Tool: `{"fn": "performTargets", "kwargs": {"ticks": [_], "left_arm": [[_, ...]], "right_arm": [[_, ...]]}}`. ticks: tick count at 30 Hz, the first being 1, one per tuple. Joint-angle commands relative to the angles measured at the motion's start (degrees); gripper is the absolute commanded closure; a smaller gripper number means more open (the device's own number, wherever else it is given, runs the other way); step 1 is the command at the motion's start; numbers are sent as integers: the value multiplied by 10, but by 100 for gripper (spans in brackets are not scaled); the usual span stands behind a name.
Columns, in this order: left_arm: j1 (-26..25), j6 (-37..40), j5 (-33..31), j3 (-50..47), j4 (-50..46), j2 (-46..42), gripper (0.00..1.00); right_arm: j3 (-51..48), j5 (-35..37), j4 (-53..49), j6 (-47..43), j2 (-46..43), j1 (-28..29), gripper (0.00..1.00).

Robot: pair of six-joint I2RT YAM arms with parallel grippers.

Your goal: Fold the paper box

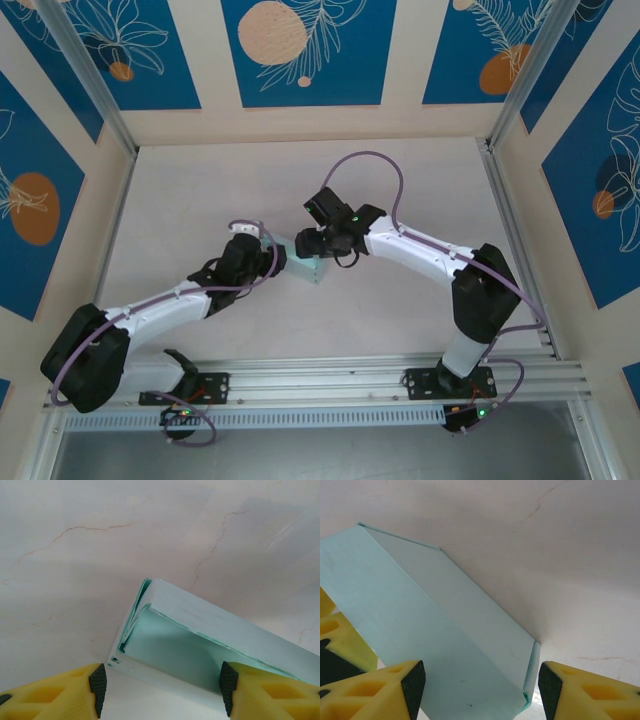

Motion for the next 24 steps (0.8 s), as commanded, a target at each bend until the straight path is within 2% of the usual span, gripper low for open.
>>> {"fn": "performTargets", "kwargs": {"ticks": [1,16,24], "left_arm": [[3,-1,12,2,-41,13,38],[3,-5,10,-5,-53,-16,38],[3,-11,14,-12,-66,-50,33]], "right_arm": [[-26,-19,8,20,1,2,36],[-113,-7,56,49,2,11,36],[-146,12,62,59,7,9,37]]}}
